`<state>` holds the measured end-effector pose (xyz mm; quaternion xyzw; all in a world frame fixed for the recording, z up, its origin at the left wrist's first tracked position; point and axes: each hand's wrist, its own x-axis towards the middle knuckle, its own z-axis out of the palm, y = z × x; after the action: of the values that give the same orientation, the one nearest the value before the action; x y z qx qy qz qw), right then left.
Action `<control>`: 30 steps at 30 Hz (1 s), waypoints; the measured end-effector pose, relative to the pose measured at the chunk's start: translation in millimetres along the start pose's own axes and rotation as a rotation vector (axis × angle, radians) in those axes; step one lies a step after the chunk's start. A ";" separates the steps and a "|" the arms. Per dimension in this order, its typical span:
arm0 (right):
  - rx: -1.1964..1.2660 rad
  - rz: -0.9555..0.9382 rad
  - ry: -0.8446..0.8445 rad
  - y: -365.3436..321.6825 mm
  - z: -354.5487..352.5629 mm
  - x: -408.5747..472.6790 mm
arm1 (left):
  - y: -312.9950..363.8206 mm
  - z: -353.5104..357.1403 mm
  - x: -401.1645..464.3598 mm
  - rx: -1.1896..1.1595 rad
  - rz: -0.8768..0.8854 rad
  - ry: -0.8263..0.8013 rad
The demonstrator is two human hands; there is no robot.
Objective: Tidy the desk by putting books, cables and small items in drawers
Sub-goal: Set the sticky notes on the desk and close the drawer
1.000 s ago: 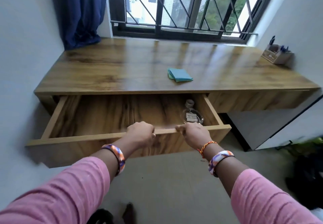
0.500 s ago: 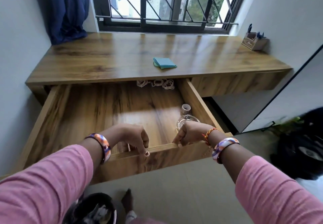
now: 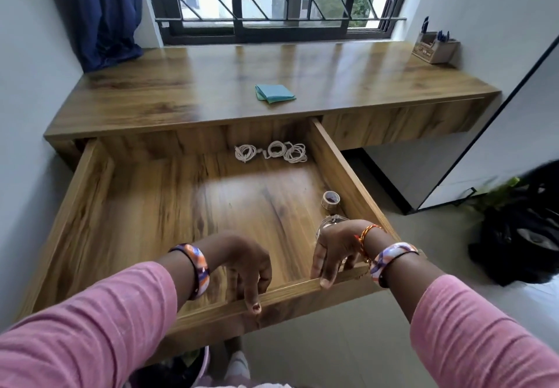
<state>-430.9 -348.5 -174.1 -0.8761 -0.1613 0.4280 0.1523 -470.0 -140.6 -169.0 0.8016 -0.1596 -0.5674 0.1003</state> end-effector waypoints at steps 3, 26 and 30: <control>-0.036 0.138 -0.130 -10.5 2.5 -5.7 | 3.2 3.2 -2.2 -0.053 -0.020 -0.019; 0.042 -0.046 0.177 -14.2 29.5 -39.6 | -25.5 64.7 -30.5 -0.526 0.051 0.493; -0.010 -0.091 0.174 -10.3 28.4 -38.8 | -24.8 85.0 -30.1 -0.592 0.062 0.661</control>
<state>-477.7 -351.6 -159.4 -0.9026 -0.1892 0.3420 0.1804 -555.6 -104.7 -179.6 0.8714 0.0266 -0.2988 0.3881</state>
